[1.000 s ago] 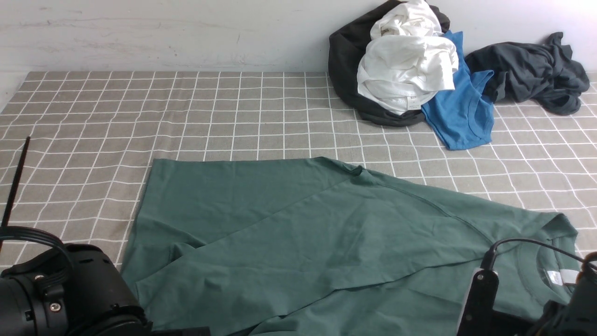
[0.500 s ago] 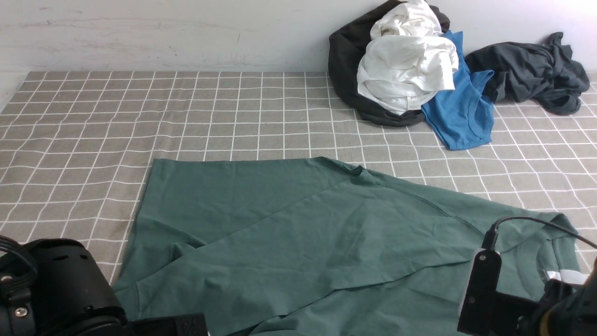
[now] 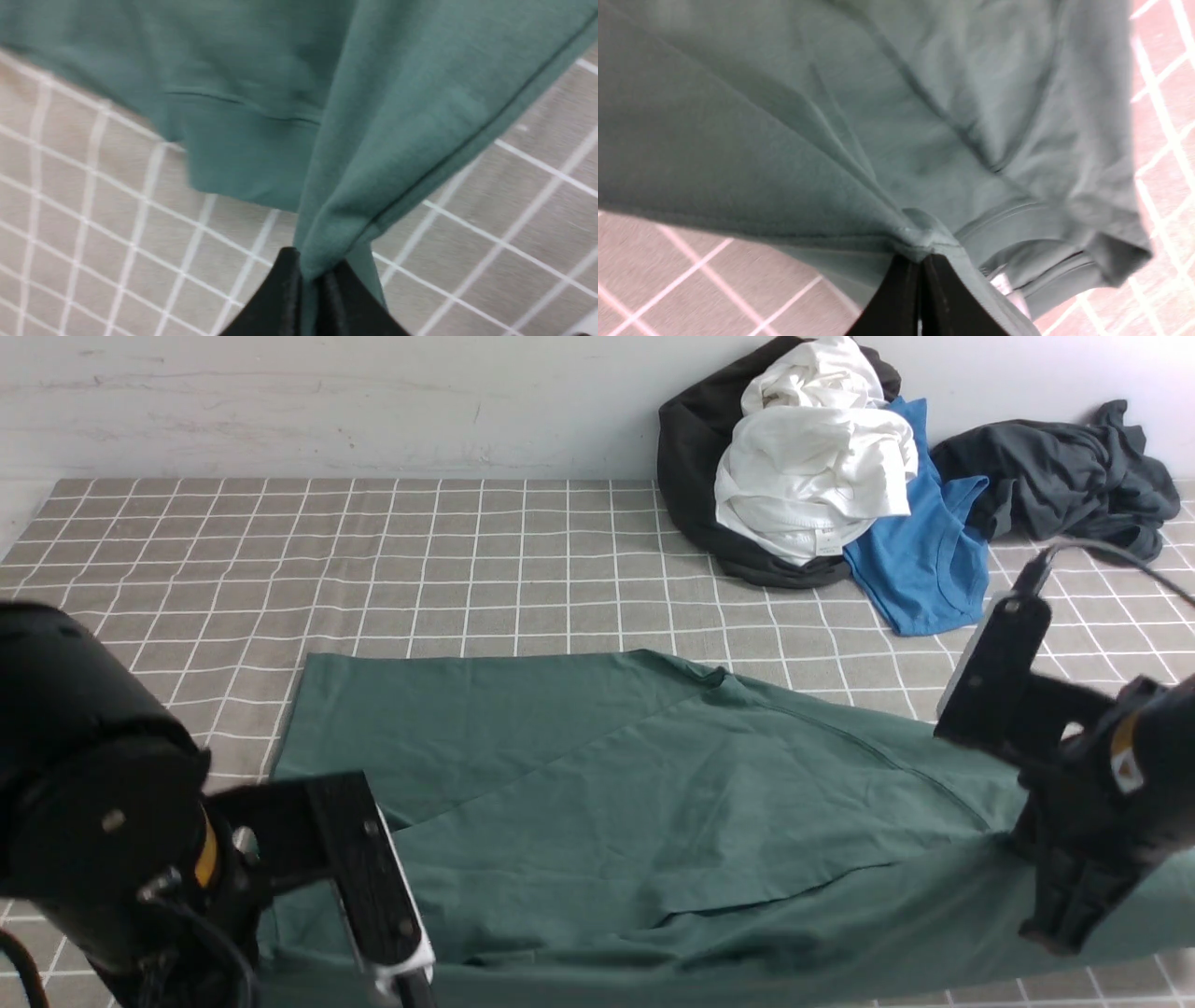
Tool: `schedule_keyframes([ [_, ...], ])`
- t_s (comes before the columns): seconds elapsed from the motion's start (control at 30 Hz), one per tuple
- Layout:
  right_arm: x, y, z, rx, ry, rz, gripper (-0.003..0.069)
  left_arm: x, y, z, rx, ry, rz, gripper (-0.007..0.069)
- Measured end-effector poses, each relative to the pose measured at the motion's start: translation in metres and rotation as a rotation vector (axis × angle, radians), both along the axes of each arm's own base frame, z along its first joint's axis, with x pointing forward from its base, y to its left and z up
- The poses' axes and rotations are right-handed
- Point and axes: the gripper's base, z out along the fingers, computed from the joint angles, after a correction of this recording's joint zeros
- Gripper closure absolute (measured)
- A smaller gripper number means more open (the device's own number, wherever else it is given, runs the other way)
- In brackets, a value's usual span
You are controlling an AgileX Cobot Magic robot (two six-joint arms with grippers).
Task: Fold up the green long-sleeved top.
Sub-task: Use both arms to drag the lower edge of the fabric forward and fold it over the upper edge
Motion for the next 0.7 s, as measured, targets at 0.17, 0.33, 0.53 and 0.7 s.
schedule_keyframes([
  [0.17,0.027,-0.013,0.009,0.072,0.009,-0.042,0.0667,0.036,0.007,0.012,-0.030,-0.049,0.079,0.0611],
  [0.33,0.070,-0.018,0.010,0.128,0.023,-0.077,0.0667,0.094,0.002,0.013,-0.024,-0.055,0.088,0.0611],
  [0.53,0.114,-0.019,0.004,0.127,0.043,-0.103,0.0667,0.156,-0.001,0.016,-0.025,-0.091,0.085,0.0611],
  [0.7,0.145,-0.022,-0.004,0.124,0.059,-0.129,0.0667,0.194,0.004,0.020,-0.027,-0.133,0.063,0.0611],
])
